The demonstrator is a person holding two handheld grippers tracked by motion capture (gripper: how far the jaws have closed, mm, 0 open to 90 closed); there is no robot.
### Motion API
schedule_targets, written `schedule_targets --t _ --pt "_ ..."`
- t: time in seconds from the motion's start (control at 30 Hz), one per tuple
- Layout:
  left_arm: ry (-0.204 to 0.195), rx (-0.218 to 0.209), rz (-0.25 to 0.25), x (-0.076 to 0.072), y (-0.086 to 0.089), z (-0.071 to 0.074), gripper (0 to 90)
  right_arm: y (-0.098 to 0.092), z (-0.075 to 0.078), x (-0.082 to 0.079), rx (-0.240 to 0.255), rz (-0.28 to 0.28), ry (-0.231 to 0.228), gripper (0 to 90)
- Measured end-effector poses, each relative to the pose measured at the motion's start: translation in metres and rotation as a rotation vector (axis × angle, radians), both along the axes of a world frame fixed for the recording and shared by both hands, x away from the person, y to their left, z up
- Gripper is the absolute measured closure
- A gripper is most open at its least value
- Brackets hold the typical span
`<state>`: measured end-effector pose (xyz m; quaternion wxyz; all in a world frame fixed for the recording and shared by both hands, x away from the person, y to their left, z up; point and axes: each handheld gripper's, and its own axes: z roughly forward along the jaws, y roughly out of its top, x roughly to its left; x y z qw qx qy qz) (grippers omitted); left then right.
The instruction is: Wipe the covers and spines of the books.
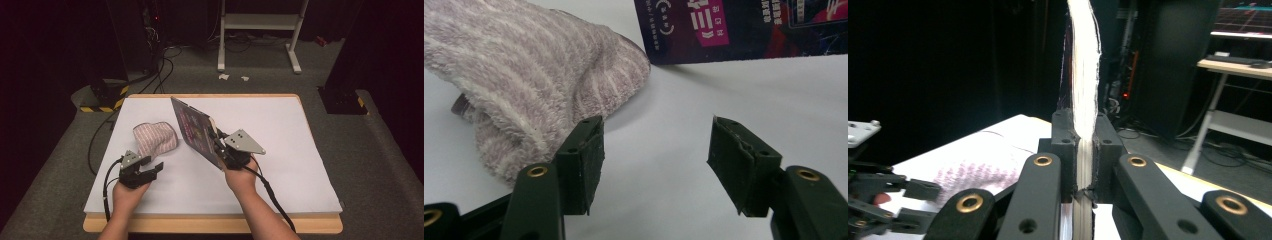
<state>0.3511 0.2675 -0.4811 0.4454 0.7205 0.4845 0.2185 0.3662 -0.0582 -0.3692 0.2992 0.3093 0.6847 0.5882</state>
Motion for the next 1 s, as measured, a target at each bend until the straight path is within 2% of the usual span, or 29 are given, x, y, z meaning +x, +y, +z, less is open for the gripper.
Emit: schedule_targets --t 0.1,0.33,0.47,0.57,0.77,1.0 --pt "0.001 -0.001 -0.004 0.0 -0.001 0.0 39.3 -0.009 -0.003 0.001 -0.01 -0.029 -0.002 84.4" --pt "0.003 -0.005 -0.012 0.0 -0.002 0.0 39.3 -0.036 -0.019 0.004 0.001 -0.091 0.022 84.3" --pt "0.007 0.001 -0.018 0.001 -0.005 -0.001 39.3 -0.045 -0.025 0.003 -0.027 -0.13 0.029 84.3" --pt "0.009 0.005 -0.021 0.001 -0.006 -0.002 39.3 -0.054 -0.034 0.006 -0.053 -0.17 0.062 84.3" --pt "0.013 0.008 -0.025 0.002 -0.008 -0.003 39.3 -0.074 -0.057 0.007 -0.061 -0.234 0.114 84.1" --pt "0.021 0.013 -0.039 0.003 -0.011 -0.004 40.1 -0.091 -0.082 0.006 -0.094 -0.282 0.174 83.2"
